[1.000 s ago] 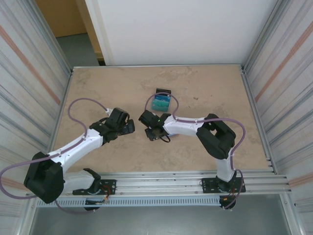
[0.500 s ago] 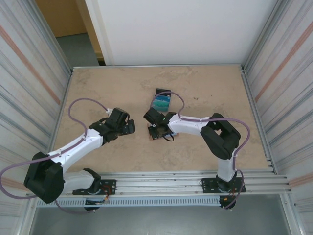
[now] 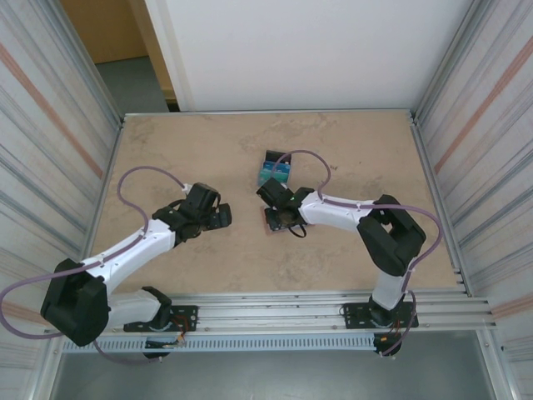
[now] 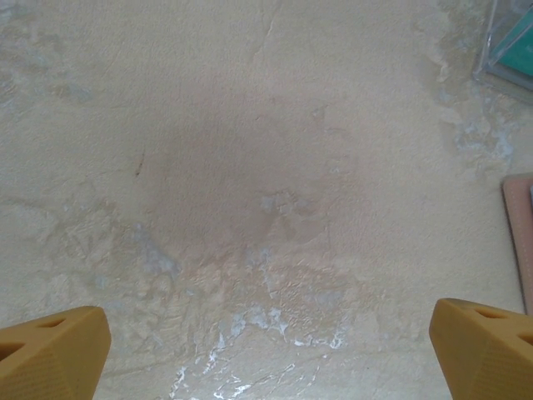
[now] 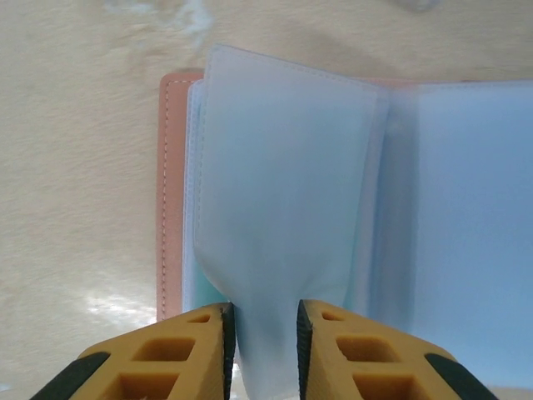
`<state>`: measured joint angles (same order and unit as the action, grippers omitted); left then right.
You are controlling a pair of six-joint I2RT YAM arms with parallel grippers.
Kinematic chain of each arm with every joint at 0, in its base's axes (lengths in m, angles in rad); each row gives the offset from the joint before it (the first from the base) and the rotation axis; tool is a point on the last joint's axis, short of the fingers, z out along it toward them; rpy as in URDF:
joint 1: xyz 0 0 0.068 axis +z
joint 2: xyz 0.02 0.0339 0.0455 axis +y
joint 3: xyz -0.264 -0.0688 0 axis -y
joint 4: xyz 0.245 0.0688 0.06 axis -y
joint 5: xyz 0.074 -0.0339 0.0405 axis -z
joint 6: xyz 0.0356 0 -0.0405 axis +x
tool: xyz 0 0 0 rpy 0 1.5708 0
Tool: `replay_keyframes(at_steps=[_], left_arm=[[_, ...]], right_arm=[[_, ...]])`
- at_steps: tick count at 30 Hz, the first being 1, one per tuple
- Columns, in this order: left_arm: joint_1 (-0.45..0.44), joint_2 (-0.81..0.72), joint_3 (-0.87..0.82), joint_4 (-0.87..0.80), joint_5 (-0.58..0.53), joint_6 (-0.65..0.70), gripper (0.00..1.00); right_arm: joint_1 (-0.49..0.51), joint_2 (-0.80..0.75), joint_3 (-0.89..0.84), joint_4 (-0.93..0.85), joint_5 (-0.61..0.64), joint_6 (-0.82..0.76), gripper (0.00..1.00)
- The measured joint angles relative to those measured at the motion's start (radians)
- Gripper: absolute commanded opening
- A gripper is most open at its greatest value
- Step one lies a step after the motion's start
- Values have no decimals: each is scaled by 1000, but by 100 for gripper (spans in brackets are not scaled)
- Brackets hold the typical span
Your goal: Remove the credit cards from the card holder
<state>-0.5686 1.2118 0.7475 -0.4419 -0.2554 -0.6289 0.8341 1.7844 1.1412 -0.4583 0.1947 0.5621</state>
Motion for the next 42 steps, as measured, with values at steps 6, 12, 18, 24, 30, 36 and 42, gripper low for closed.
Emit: replay_keyframes(at_steps=[6, 12, 18, 24, 30, 36, 42], left_arm=[[-4, 6, 17, 3, 1, 1, 99], [-21, 28, 34, 5, 1, 2, 99], [-24, 43, 46, 5, 1, 4, 99], [-32, 56, 53, 13, 1, 4, 99], [-36, 71, 58, 19, 1, 4, 99], [-36, 76, 58, 21, 1, 4, 99], [-36, 86, 60, 21, 2, 4, 99]], right_arm=[[-39, -27, -25, -14, 53, 3, 31], [-84, -56, -52, -13, 71, -1, 34], [-101, -69, -80, 31, -5, -66, 48], [-102, -59, -76, 48, -93, -129, 55], [-122, -2, -71, 59, -128, -147, 56], [-128, 3, -70, 73, -151, -156, 58], [-128, 21, -53, 73, -150, -157, 58]])
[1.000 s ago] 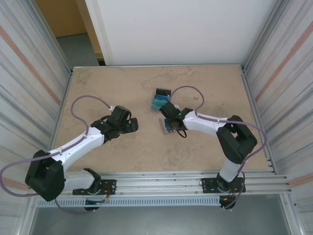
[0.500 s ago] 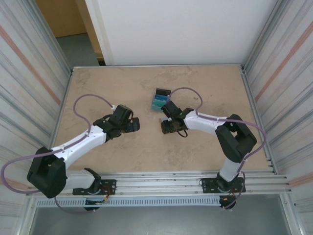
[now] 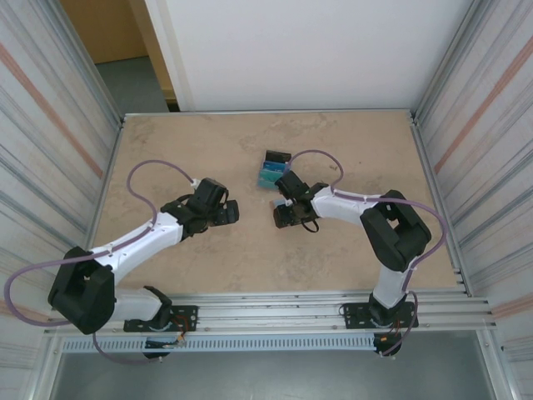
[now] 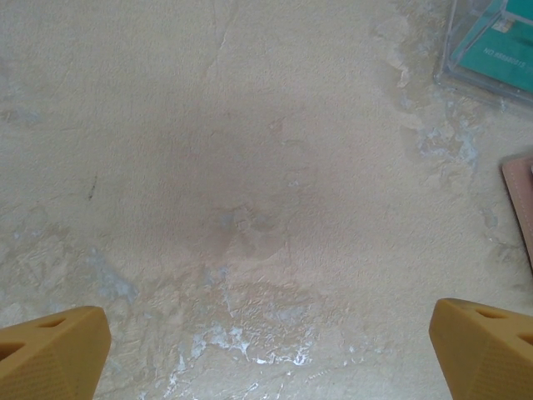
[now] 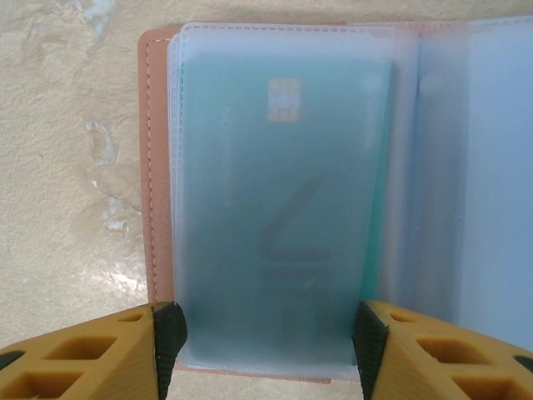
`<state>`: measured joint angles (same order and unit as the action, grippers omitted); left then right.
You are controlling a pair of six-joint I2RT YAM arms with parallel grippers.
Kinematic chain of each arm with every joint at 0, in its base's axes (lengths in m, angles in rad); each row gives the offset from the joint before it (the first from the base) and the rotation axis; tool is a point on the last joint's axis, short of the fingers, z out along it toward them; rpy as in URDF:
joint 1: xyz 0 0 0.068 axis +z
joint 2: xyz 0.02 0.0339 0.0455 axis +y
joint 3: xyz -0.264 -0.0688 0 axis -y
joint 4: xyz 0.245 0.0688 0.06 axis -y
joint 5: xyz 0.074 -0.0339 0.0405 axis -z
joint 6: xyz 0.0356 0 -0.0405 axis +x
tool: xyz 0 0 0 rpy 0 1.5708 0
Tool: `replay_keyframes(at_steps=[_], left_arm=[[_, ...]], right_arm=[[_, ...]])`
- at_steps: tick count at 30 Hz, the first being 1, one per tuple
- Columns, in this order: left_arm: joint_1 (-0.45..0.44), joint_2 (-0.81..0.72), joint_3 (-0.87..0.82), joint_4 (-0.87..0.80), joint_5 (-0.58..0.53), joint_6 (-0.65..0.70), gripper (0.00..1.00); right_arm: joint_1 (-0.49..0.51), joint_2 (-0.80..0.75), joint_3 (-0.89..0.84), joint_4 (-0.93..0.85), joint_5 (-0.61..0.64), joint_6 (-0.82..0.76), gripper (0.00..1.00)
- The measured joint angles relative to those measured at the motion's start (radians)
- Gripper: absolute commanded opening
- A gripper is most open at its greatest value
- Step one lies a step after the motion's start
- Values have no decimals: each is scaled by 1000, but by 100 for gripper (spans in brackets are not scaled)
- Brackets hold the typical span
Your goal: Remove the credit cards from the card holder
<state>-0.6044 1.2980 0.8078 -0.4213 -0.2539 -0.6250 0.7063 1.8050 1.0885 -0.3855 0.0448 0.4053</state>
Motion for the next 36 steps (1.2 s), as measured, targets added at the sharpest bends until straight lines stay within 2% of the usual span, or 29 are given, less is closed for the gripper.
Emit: replay_keyframes(at_steps=[15, 23, 28, 34, 36], left_arm=[[0, 2, 2, 3, 0, 0, 99], [0, 2, 2, 3, 0, 0, 99], [-10, 5, 3, 8, 0, 1, 99], [-78, 92, 35, 39, -1, 3, 99], [-103, 145, 60, 55, -6, 4, 99]], right_arm=[[-15, 22, 24, -2, -1, -18, 19], [14, 10, 19, 3, -98, 11, 7], [36, -22, 13, 0, -124, 32, 8], [60, -61, -2, -1, -127, 58, 9], [62, -70, -13, 0, -123, 77, 21]])
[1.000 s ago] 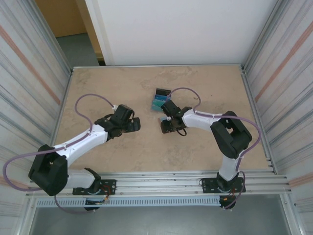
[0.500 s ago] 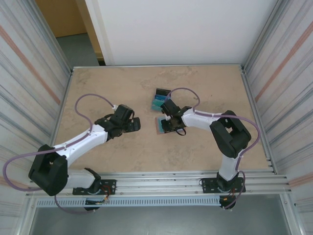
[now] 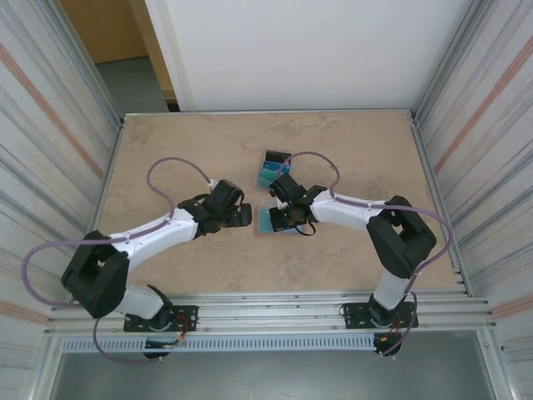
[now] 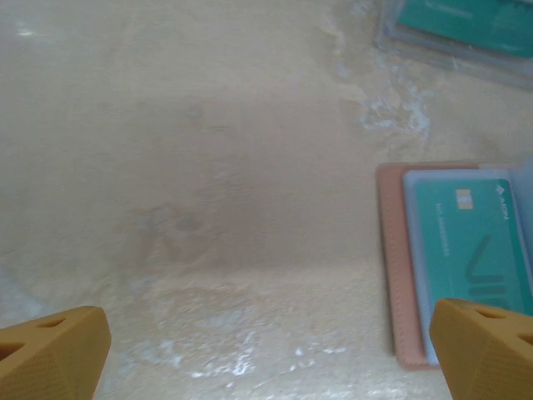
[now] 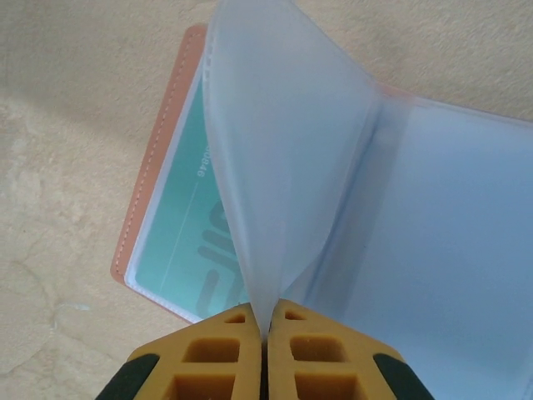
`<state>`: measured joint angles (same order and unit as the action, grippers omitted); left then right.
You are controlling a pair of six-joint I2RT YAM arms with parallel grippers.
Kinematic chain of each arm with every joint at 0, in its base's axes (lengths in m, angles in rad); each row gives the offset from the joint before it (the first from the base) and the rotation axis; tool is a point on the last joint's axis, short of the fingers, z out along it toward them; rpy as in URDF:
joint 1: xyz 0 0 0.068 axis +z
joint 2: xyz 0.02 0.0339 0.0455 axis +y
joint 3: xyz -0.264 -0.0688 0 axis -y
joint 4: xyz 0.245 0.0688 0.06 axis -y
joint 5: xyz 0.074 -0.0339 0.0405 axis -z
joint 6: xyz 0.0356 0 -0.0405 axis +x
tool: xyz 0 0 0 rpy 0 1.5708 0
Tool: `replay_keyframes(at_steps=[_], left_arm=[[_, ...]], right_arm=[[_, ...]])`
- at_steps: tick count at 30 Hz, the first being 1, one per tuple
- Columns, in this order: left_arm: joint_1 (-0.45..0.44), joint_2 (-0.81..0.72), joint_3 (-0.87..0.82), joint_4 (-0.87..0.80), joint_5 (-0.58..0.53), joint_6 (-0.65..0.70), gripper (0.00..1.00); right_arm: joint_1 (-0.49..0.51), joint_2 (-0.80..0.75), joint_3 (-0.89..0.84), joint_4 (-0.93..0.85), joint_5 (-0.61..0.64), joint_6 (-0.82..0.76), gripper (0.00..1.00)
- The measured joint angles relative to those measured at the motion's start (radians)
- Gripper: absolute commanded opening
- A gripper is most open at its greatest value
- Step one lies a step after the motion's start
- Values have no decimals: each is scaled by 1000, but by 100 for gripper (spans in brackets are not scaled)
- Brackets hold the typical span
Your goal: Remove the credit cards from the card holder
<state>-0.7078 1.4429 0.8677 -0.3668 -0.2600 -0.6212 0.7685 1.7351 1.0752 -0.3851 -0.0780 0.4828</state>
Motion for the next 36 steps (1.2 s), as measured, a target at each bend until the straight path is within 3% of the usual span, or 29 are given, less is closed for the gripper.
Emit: replay_keyframes(at_steps=[7, 18, 28, 36], left_arm=[[-50, 156, 70, 39, -10, -2, 99], [-54, 207, 83, 52, -13, -4, 99], [-54, 235, 84, 51, -11, -11, 99], [-54, 248, 84, 50, -10, -12, 99]], right_arm=[[2, -16, -46, -6, 70, 55, 29], [-11, -84, -64, -39, 262, 120, 34], [-109, -127, -91, -53, 299, 146, 35], [-108, -150, -90, -59, 267, 146, 33]])
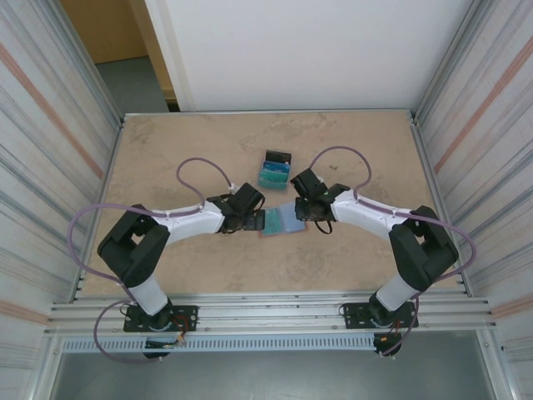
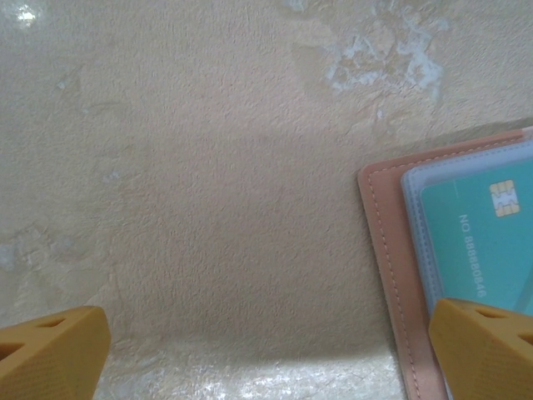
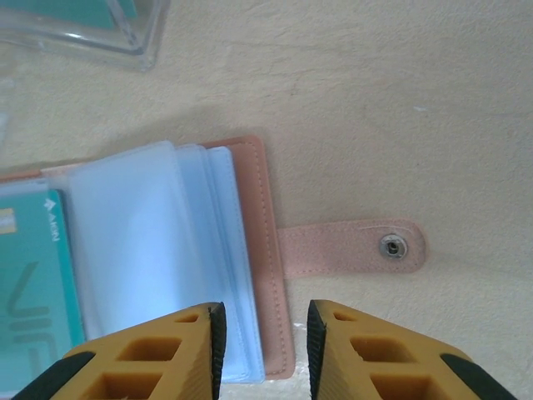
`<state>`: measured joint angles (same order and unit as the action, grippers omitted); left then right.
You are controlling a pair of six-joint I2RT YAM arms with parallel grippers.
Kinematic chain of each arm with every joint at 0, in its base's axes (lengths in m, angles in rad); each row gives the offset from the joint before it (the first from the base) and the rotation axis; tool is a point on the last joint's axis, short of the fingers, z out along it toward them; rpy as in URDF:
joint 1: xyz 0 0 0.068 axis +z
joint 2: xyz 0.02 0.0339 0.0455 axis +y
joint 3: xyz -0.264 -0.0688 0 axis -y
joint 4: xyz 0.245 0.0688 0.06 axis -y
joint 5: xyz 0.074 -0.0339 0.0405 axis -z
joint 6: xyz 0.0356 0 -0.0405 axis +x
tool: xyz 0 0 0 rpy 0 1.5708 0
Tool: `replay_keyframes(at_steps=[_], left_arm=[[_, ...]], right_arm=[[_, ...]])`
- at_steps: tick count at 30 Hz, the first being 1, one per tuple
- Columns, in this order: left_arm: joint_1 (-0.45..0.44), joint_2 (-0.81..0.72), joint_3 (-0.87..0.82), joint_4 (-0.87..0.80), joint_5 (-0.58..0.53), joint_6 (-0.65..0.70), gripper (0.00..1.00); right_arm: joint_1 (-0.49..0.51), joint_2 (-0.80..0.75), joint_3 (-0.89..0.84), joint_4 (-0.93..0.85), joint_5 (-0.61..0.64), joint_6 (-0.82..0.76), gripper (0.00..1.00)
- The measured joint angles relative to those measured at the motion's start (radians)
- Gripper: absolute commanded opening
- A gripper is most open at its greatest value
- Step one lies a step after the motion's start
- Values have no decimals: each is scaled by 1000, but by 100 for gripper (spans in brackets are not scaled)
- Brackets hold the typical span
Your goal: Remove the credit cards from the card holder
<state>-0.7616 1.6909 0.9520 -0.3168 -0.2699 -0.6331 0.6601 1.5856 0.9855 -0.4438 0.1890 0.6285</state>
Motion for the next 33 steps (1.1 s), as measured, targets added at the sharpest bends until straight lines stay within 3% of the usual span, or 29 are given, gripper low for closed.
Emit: replay_keyframes(at_steps=[8, 17, 33], left_arm=[[0, 1, -1, 1, 1, -2, 99], [0, 2, -15, 0, 9, -12, 99], [0, 6, -17, 0, 9, -19, 99]], right_arm=[[21, 2, 26, 50, -165, 0, 24], [23, 143, 77, 108, -349, -5, 20], [28, 234, 104, 115, -407, -11, 23]])
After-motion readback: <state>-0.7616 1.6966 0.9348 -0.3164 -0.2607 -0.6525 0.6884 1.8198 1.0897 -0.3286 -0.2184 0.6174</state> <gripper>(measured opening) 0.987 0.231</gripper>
